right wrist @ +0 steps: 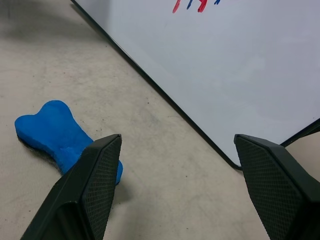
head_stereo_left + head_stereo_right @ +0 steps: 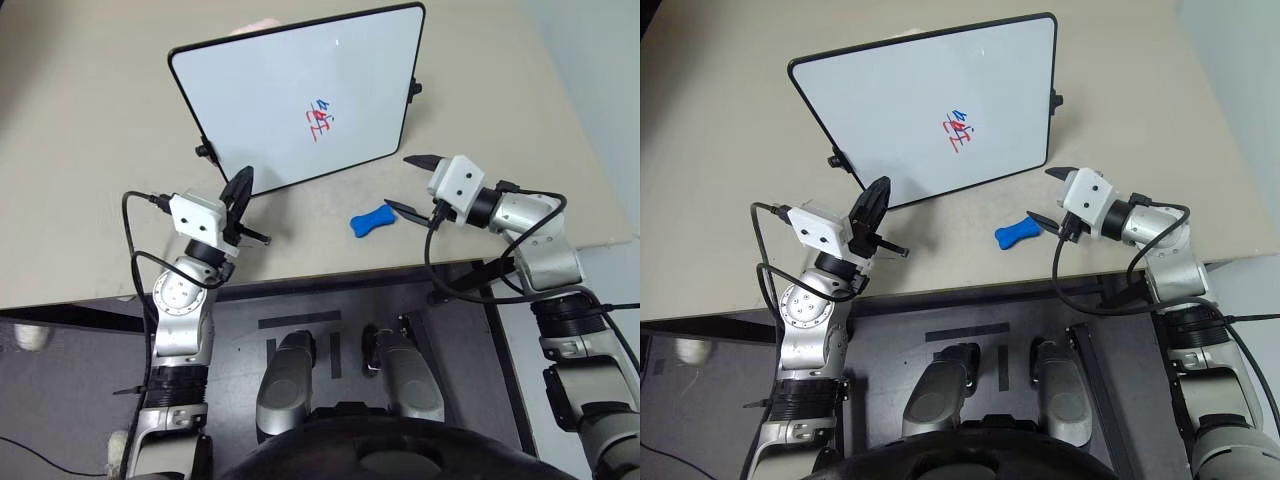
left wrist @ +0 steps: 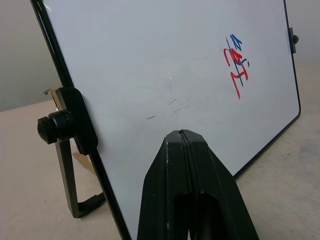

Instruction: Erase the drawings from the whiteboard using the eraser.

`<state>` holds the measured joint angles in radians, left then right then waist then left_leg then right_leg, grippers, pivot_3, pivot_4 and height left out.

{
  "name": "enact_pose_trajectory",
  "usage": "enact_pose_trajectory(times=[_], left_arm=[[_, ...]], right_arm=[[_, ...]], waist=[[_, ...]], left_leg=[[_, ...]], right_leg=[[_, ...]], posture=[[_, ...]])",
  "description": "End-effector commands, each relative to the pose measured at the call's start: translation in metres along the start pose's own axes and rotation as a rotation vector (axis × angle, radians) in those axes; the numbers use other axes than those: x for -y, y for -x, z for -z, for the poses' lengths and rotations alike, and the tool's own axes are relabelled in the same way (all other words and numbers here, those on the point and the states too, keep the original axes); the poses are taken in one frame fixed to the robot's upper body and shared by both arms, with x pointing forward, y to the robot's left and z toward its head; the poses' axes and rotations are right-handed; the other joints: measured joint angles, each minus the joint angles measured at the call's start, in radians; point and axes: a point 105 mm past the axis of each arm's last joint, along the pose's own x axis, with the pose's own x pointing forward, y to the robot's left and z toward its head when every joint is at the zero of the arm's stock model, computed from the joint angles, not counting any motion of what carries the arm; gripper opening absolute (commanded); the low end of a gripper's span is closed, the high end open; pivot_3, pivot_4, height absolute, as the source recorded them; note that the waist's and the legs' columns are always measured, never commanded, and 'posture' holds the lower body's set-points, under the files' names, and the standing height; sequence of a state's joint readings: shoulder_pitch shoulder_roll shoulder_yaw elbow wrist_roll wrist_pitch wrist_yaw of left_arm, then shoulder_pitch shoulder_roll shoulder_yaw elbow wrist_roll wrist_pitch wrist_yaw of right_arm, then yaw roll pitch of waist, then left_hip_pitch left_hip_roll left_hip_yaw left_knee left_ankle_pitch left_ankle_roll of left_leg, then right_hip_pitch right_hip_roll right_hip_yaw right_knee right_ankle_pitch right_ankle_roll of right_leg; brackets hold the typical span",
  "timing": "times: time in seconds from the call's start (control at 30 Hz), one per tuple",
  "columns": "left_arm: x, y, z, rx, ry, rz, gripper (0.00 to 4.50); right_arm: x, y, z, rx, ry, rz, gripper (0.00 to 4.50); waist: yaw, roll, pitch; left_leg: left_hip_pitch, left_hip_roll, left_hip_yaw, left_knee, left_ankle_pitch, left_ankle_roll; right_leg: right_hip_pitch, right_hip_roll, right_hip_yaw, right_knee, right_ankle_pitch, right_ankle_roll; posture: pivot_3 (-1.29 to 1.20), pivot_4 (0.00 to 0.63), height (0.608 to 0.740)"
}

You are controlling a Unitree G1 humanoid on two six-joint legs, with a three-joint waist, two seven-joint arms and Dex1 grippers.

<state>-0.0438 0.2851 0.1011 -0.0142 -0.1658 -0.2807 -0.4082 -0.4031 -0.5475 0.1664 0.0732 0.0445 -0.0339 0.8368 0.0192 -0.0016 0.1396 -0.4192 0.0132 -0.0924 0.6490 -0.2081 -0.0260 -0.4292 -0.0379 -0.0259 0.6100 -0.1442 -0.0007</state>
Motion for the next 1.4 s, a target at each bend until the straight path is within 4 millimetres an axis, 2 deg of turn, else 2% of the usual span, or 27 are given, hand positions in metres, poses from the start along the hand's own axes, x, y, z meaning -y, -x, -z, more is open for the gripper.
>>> enact_pose_trajectory(times=[0.03,0.33,0.57,0.73,0.83,1.03,1.17,1.4], left_arm=[[-0.002,-0.005,-0.01,0.043,-0.016,0.002,0.0],[0.005,-0.015,-0.008,0.062,-0.001,0.01,0.0],[0.014,-0.016,-0.003,0.07,0.02,0.007,0.0],[0.016,-0.008,-0.002,0.063,0.034,0.002,0.0],[0.019,-0.002,0.0,0.048,0.038,0.002,0.0],[0.016,0.011,0.003,0.026,0.055,0.012,0.0],[0.015,0.01,0.003,0.025,0.052,0.01,0.0],[0.019,0.007,0.003,0.031,0.058,0.018,0.0]], right_arm=[[0.006,0.004,-0.012,0.043,0.022,0.021,3.8],[0.013,0.012,-0.011,0.026,0.042,0.035,3.8],[0.01,0.015,-0.012,0.025,0.046,0.007,3.8],[-0.001,0.013,-0.022,0.04,0.014,-0.085,3.8],[-0.007,0.016,-0.024,0.037,-0.009,-0.131,3.8],[-0.033,0.01,-0.024,0.006,-0.064,-0.29,3.8],[-0.046,-0.001,-0.023,0.01,-0.089,-0.342,3.8],[-0.049,-0.016,-0.02,0.014,-0.102,-0.358,3.8]], waist=[[0.0,0.0,0.0],[0.001,0.0,0.0],[0.001,0.0,0.0],[0.0,0.0,0.0],[-0.001,0.0,0.0],[-0.001,0.0,0.0],[-0.001,0.0,0.0],[0.0,0.0,0.0]], left_leg=[[0.0,0.0,0.0,0.0,0.0,0.0],[0.0,0.0,0.0,0.0,0.0,0.0],[0.0,0.0,0.0,0.0,0.0,0.0],[0.0,0.0,0.0,0.0,0.0,0.0],[0.0,0.0,0.001,0.0,0.0,0.001],[0.0,0.0,0.001,0.0,0.001,0.0],[0.0,0.0,0.001,0.0,0.002,0.0],[0.0,0.0,0.0,0.0,0.003,0.0]], right_leg=[[0.0,0.0,0.0,0.0,0.0,0.0],[0.0,0.0,0.0,0.0,0.0,0.0],[0.0,0.0,0.0,0.0,0.0,0.0],[0.0,0.0,0.0,0.0,-0.001,0.001],[0.0,0.0,0.0,-0.001,-0.005,0.008],[0.0,0.001,0.0,0.0,-0.006,0.01],[0.0,0.001,0.0,0.0,-0.006,0.01],[0.0,0.001,0.0,0.001,-0.005,0.009]], posture=[[0.0,0.15,0.74],[0.0,0.15,0.74],[0.0,0.15,0.74],[0.0,0.15,0.74],[0.0,0.15,0.74],[0.0,0.15,0.74],[0.0,0.15,0.74],[0.0,0.15,0.74]])
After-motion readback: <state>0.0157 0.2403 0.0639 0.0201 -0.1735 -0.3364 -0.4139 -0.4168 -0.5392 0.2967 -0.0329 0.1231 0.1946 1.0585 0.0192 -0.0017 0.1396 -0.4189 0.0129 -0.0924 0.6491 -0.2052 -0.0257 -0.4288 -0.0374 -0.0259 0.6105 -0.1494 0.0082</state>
